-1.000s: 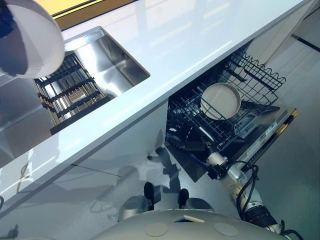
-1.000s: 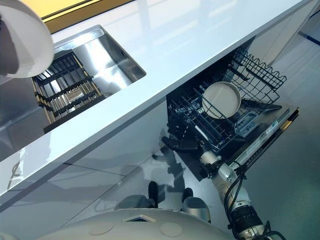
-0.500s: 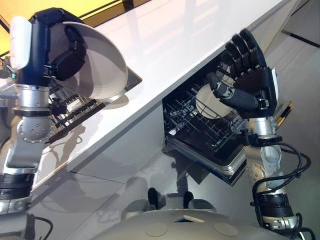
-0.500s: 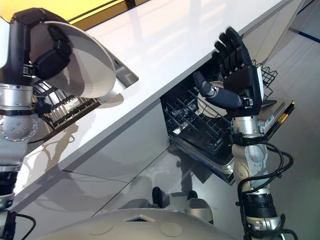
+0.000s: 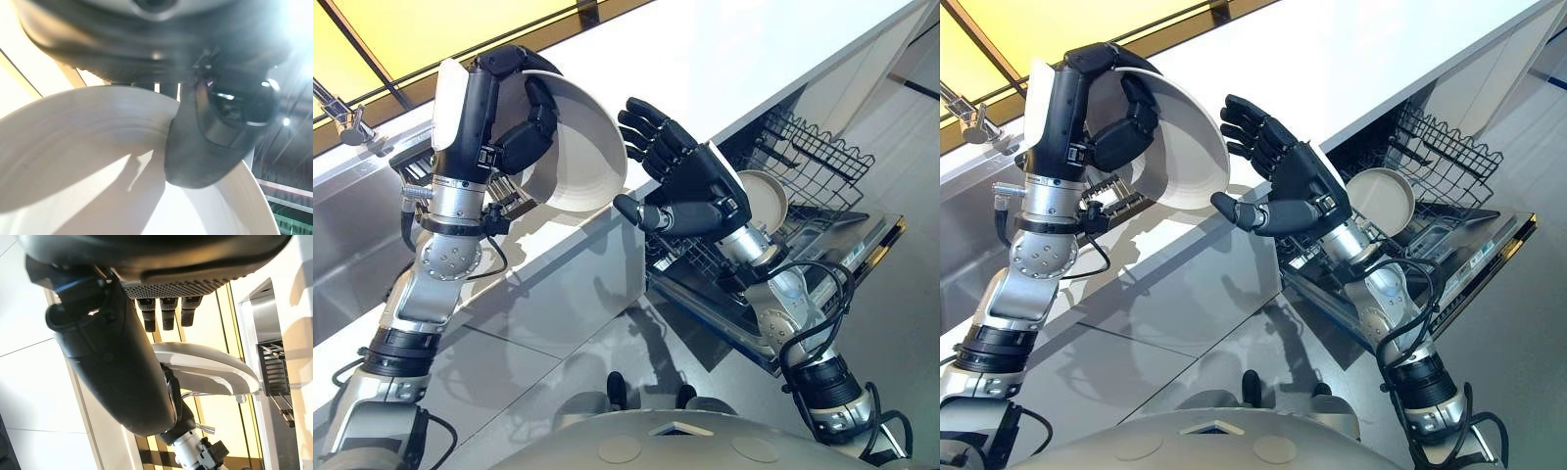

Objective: Pick up plates and place into dishwasher.

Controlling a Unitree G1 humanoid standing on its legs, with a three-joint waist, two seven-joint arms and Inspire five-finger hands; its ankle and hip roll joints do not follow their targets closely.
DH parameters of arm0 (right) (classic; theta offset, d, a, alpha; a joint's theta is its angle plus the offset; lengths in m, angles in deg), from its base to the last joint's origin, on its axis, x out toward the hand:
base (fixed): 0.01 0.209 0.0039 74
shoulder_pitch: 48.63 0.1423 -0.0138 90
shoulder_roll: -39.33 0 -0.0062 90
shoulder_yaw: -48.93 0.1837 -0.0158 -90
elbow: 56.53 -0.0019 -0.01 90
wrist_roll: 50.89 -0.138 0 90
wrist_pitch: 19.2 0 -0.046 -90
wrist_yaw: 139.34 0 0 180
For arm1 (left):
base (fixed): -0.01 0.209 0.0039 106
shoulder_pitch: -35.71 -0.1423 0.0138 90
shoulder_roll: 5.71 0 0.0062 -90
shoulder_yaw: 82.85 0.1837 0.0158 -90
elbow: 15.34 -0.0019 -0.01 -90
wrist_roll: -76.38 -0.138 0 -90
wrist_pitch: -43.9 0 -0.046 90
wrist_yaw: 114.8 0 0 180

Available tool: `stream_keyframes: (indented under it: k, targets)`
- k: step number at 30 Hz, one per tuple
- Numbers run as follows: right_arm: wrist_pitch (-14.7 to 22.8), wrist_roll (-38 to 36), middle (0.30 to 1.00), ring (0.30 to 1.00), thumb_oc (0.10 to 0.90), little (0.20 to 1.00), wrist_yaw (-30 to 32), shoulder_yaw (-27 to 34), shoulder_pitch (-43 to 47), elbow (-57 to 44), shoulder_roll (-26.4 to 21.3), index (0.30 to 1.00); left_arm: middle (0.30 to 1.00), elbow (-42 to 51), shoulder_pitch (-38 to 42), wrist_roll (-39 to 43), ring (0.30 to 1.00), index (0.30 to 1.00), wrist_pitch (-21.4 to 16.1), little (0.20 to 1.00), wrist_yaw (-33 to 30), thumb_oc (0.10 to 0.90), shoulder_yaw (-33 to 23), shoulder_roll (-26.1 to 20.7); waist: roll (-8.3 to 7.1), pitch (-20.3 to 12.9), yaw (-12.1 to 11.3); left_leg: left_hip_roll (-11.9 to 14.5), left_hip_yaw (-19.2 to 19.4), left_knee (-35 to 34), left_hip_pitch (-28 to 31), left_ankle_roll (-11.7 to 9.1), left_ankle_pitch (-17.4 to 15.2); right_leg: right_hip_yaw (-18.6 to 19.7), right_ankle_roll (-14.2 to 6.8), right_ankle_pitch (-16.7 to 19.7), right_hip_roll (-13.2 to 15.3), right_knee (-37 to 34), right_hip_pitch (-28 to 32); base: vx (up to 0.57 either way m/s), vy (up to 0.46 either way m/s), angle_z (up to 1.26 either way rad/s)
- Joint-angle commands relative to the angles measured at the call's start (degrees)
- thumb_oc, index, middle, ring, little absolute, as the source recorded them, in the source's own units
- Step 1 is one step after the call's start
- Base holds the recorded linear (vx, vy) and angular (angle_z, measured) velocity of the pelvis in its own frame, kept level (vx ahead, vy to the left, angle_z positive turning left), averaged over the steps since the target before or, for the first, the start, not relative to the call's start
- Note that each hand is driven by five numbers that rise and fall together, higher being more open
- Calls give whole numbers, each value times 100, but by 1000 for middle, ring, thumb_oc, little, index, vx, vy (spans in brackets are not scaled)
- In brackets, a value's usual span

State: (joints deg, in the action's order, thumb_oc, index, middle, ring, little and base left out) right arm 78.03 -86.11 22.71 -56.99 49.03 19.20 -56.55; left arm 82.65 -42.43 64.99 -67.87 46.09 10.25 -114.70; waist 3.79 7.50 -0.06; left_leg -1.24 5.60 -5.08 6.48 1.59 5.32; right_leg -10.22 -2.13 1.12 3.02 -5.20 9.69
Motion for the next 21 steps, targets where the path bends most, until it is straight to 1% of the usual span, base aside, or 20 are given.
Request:
stream_keyframes:
  k: [1,5,6,8,9,10,11,12,13,14,16,20,21]
  targets:
    - [482,-130,900,900,800,900,200,-4,817,-490,364,900,300,331,1098,-52,300,300,-642,200,-587,100,189,35,-191,-511,-53,-139,29,52,329,-67,-771,-181,-54,-645,-281,608,-191,0,0,0]
    - [421,-31,900,900,800,900,478,-151,845,-467,495,900,300,467,1124,-33,300,300,-631,200,-538,100,458,251,-194,-496,-54,-148,13,38,338,-60,-776,-192,-59,-642,-283,600,-180,0,0,0]
    - [407,61,900,900,800,900,630,-184,844,-454,512,900,300,500,1116,-31,300,300,-636,200,-453,100,542,328,-198,-490,-49,-150,10,36,341,-58,-774,-188,-62,-639,-285,603,-181,0,0,0]
    - [398,227,900,900,800,900,863,-205,788,-381,514,900,300,536,1066,109,300,300,-724,200,-321,100,657,408,-203,-485,-46,-148,21,38,338,-55,-773,-191,-70,-637,-283,604,-183,0,0,0]
    - [389,338,853,853,745,845,994,-201,754,-324,504,853,300,557,1028,232,300,300,-781,200,-181,100,690,451,-206,-481,-44,-149,23,40,332,-54,-770,-185,-68,-635,-284,601,-185,0,0,0]
    - [373,350,766,766,644,744,1085,-193,717,-259,486,766,300,582,984,393,300,300,-855,200,-39,100,718,489,-207,-480,-41,-148,26,34,336,-50,-773,-184,-69,-635,-286,597,-185,0,0,0]
    - [370,452,707,707,575,675,1190,-178,648,-217,479,707,300,662,897,474,300,300,-899,200,97,100,740,557,-208,-471,-38,-148,18,35,333,-48,-768,-167,-69,-630,-295,598,-191,0,0,0]
    - [376,441,502,502,336,436,1235,-151,609,-162,458,502,300,705,852,653,300,300,-912,200,252,100,766,594,-206,-471,-30,-145,14,29,339,-45,-772,-158,-67,-630,-302,594,-189,0,0,0]
    - [365,405,340,340,147,247,1320,-138,564,-117,446,340,300,779,803,890,300,300,-919,200,466,100,792,639,-205,-460,-31,-144,7,28,339,-44,-773,-156,-68,-629,-306,593,-190,0,0,0]
    - [365,378,302,302,103,203,1380,-114,507,-89,446,302,300,868,733,1002,300,300,-899,200,620,100,808,703,-202,-451,-24,-139,1,28,341,-44,-771,-142,-65,-628,-313,597,-192,0,0,0]
    - [408,318,300,300,100,200,1420,-74,393,-61,459,300,300,960,608,1315,300,300,-873,200,918,100,839,792,-193,-428,-16,-136,-15,23,347,-36,-767,-125,-60,-627,-325,598,-184,0,0,0]
    - [548,384,300,300,100,200,1514,30,255,-35,432,300,300,996,467,1732,300,300,-908,200,1149,100,852,855,-189,-401,3,-138,-36,19,351,-30,-762,-100,-60,-631,-332,603,-178,0,0,0]
    - [618,431,300,300,100,200,1560,47,244,-12,418,300,326,977,447,1901,326,326,-886,230,1244,130,850,881,-188,-398,6,-135,-42,14,348,-33,-755,-97,-58,-625,-334,597,-178,0,0,0]
